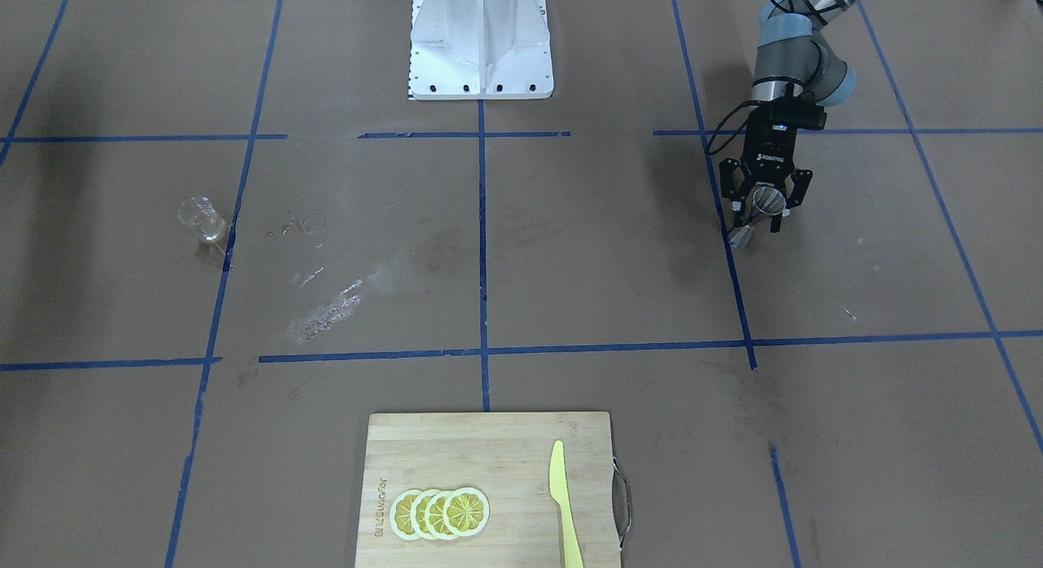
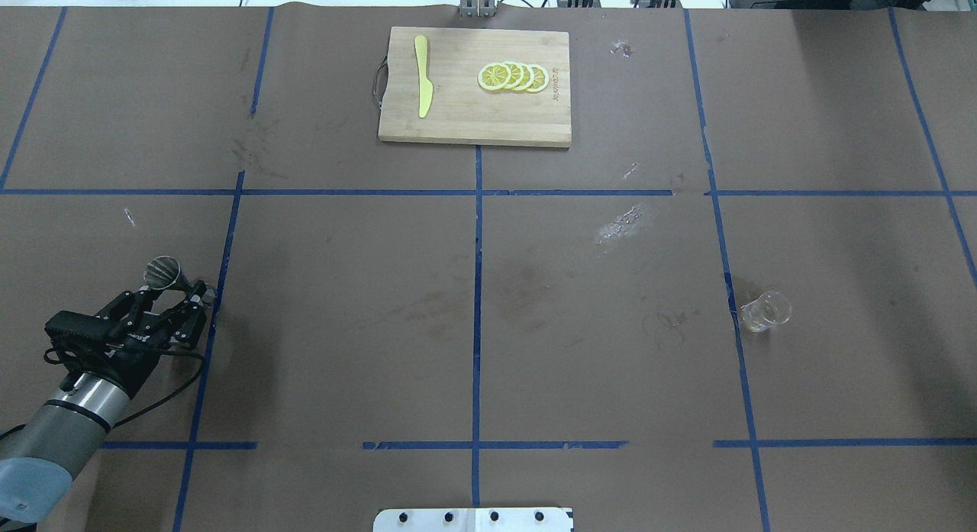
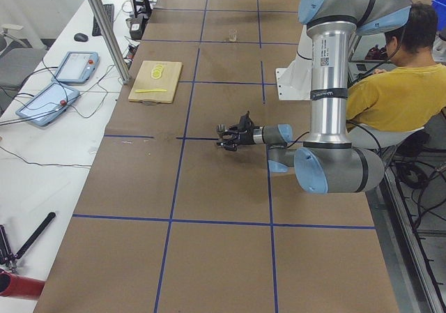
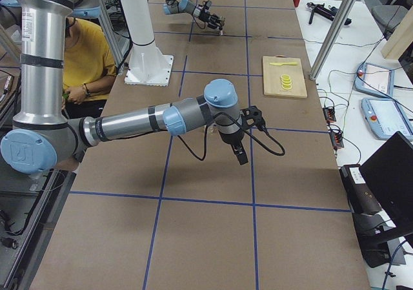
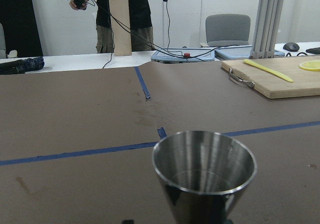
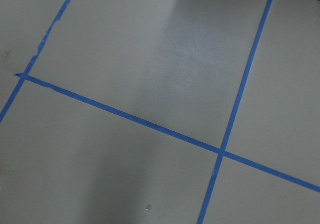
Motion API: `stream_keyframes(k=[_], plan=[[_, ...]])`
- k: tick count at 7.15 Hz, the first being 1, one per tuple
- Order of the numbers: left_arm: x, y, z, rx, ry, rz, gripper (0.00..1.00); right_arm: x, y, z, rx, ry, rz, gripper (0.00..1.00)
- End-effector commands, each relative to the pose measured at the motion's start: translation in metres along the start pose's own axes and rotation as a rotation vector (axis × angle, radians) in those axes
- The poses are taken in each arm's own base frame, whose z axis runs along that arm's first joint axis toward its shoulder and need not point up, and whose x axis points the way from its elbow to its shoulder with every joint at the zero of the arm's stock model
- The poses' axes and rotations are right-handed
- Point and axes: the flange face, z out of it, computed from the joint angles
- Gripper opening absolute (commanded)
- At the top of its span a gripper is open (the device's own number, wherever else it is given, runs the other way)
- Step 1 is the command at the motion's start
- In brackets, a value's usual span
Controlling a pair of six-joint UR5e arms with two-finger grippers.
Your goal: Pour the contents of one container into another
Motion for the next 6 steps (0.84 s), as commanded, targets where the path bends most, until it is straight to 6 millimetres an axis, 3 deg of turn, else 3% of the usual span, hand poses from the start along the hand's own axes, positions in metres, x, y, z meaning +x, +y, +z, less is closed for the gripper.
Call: stream_keyframes(k=[1,5,6], plan=[[0.0018,-0.0005,-0.0005,0.004,0.001,-0.009,0.61,-0.0009,-0.0001,-0.0011,0.002,0.000,-0.003,1.00],[0.0070,0.0009,-0.0015,0.005,0.006,-0.015,0.60,-0.0006,0.0006,-0.0008,0.001,0.000,-0.002,1.00],[0.0082,0.0022,-0.0030,0.007,0.006,-0.017,0.42,-0.0006,0.0006,-0.0008,0.001,0.000,-0.002,1.00]])
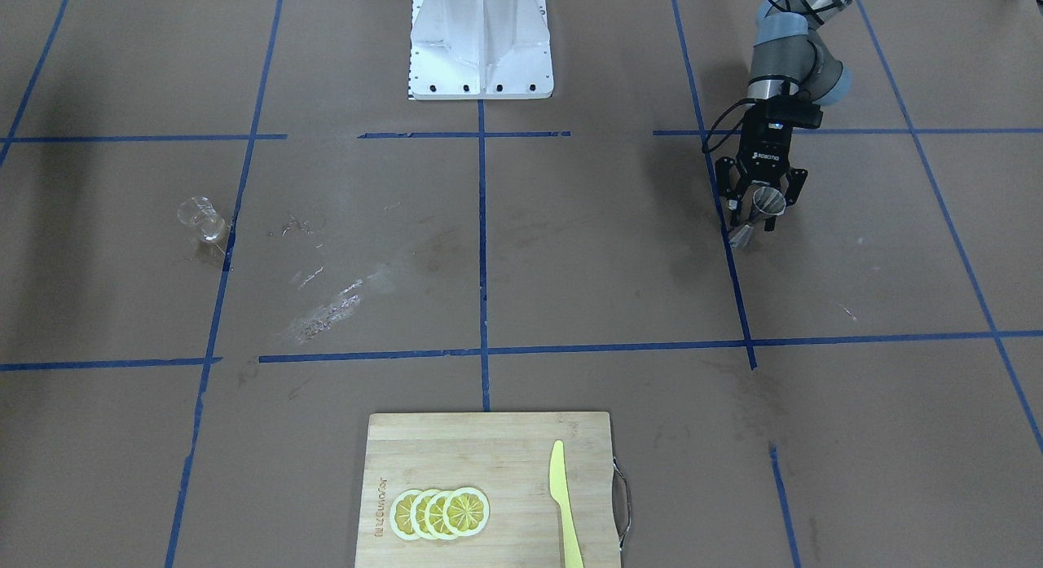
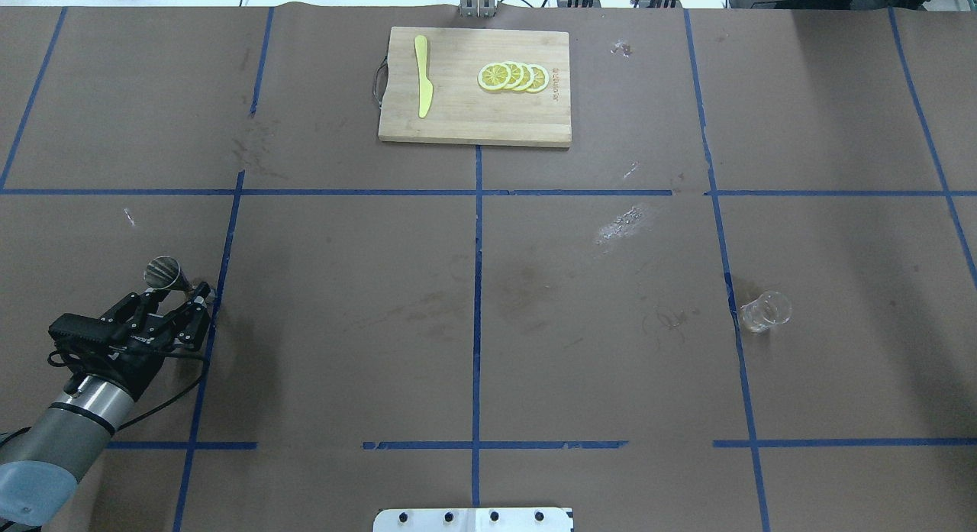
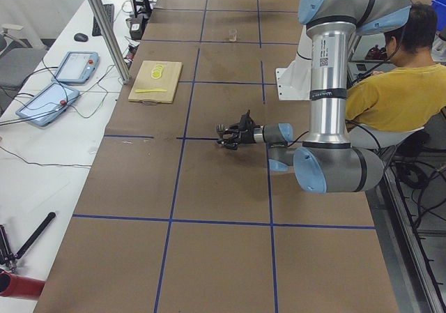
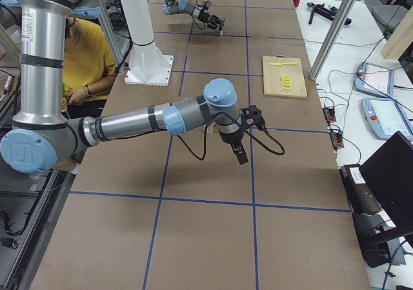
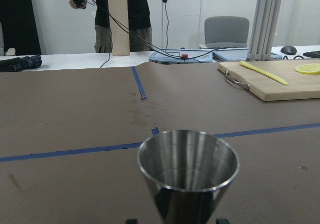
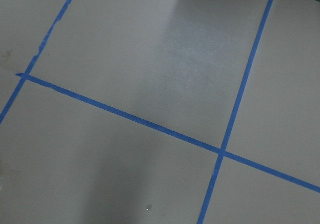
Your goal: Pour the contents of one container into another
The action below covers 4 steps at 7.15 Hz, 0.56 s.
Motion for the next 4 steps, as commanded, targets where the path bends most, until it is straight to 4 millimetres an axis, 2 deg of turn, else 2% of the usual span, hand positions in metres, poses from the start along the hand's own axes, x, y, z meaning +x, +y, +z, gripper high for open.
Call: stream_keyframes(k=[1,3,4], plan=[[0.0023,0.0021,-0.0025,0.002,0.004,-0.030,0.25,-0.0001,0.0000,0.0000,0.000,-0.001,0.000,1.00],[0.0040,-0.0011,-0.0050,0.019,0.008,-0.054,0.00,0.0000,0.0000,0.0000,0.000,0.000,0.002,1.00],[0.0032,-0.0062,-0.0080,0.035,0.032,-0.098,0.00,-0.0011,-0.0004,-0.0011,0.002,-0.001,-0.001,1.00]])
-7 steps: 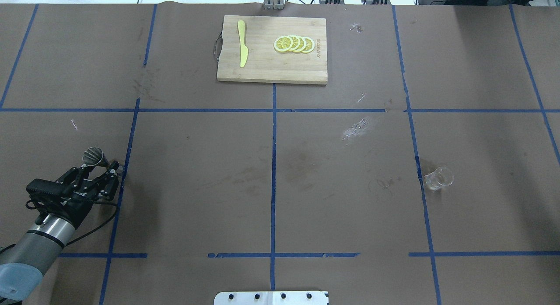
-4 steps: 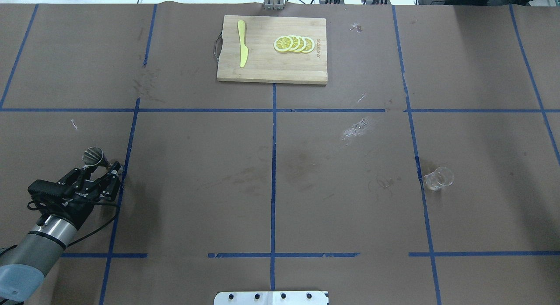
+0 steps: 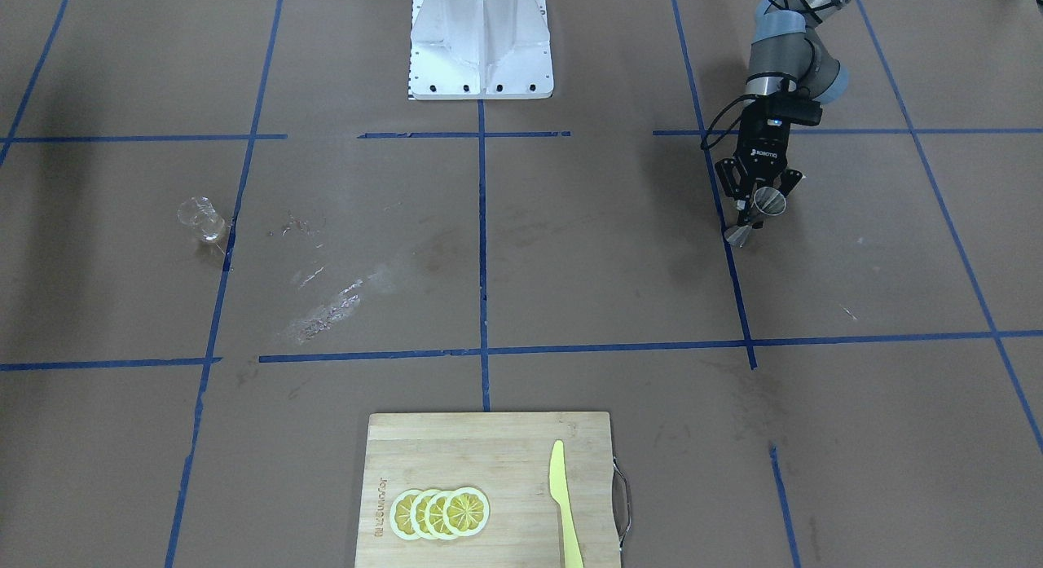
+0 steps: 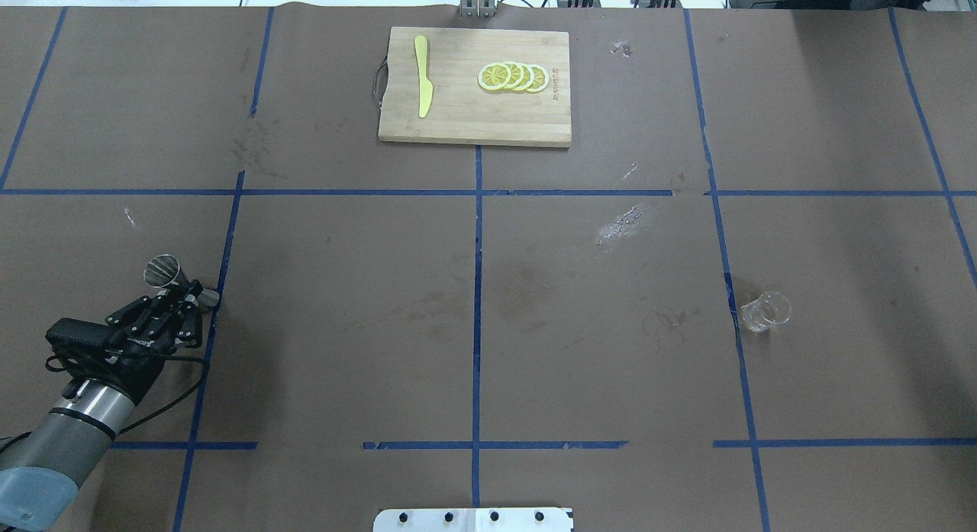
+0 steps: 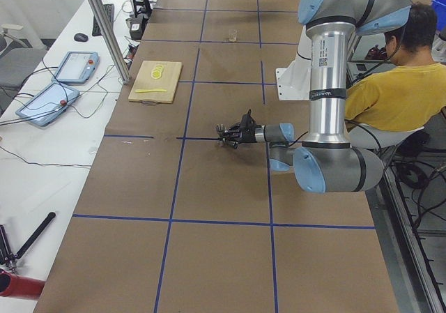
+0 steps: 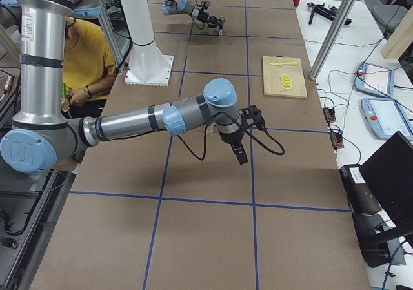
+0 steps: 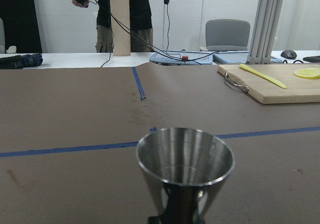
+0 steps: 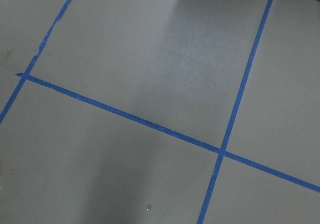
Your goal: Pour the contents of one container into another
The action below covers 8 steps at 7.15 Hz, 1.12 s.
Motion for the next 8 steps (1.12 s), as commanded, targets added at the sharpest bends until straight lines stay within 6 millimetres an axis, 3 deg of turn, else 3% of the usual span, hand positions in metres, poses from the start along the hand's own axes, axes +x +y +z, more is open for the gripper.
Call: stream_keyframes(k=[1,5,8], plan=[[0.000,-0.007,-0.004,0.020,0.025,-0.049,0.00,0.000,0.000,0.000,0.000,-0.001,0.000,1.00],[0.008,-0.017,-0.005,0.035,0.037,0.016,0.00,-0.001,0.000,-0.001,0.002,-0.001,0.008,1.00],[0.009,-0.040,-0.021,0.076,0.166,-0.106,0.00,-0.001,-0.002,-0.001,0.005,-0.001,0.002,1.00]])
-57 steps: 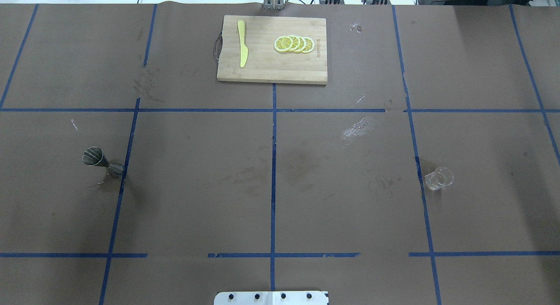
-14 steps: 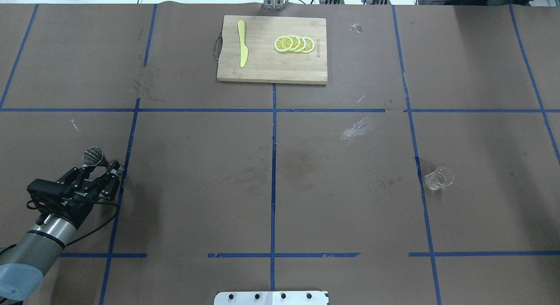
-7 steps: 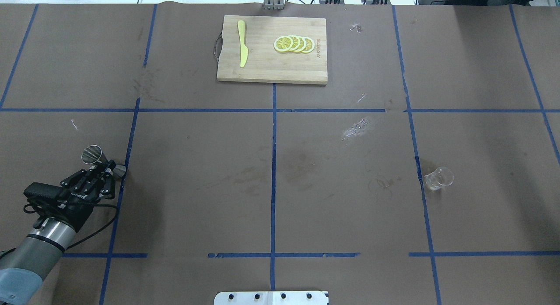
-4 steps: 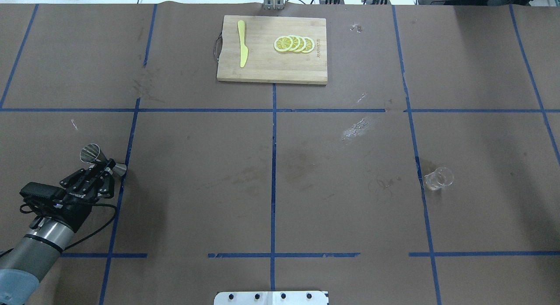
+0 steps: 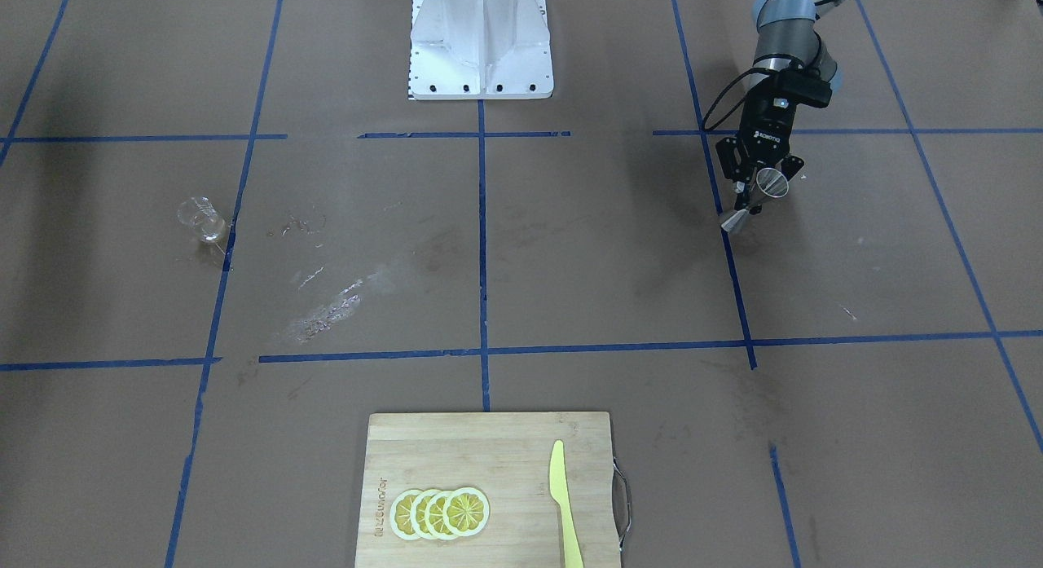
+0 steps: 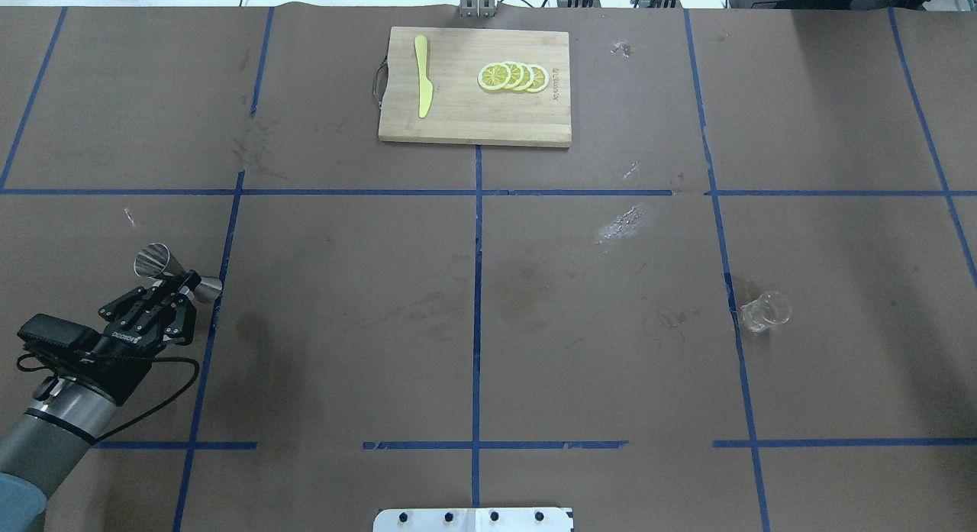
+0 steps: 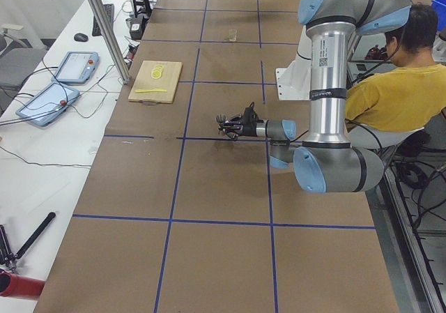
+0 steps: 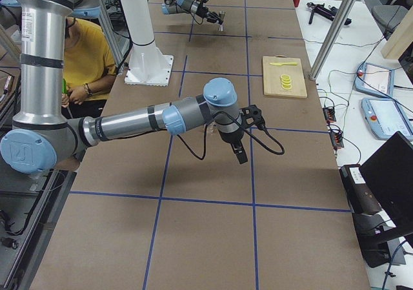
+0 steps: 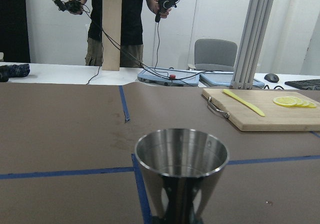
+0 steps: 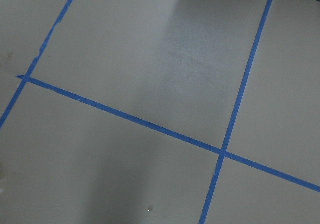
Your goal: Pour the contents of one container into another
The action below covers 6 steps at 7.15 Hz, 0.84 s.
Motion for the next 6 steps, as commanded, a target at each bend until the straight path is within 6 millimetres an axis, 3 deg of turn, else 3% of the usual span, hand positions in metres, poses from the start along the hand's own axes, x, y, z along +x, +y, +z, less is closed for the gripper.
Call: stream_keyframes(k=[1,4,6], plan=[[0.018,-0.010,-0.007,-0.036,0.141,-0.018,0.00,-0.001,-0.003,-0.001,0.006,0.000,-0.007,1.00],[0.031,-0.027,-0.008,-0.046,0.399,0.246,0.00,-0.003,-0.009,-0.004,0.026,0.005,-0.029,0.98],[0.015,-0.056,0.011,-0.104,0.603,0.396,0.00,-0.005,-0.014,-0.007,0.043,0.006,-0.043,0.96]])
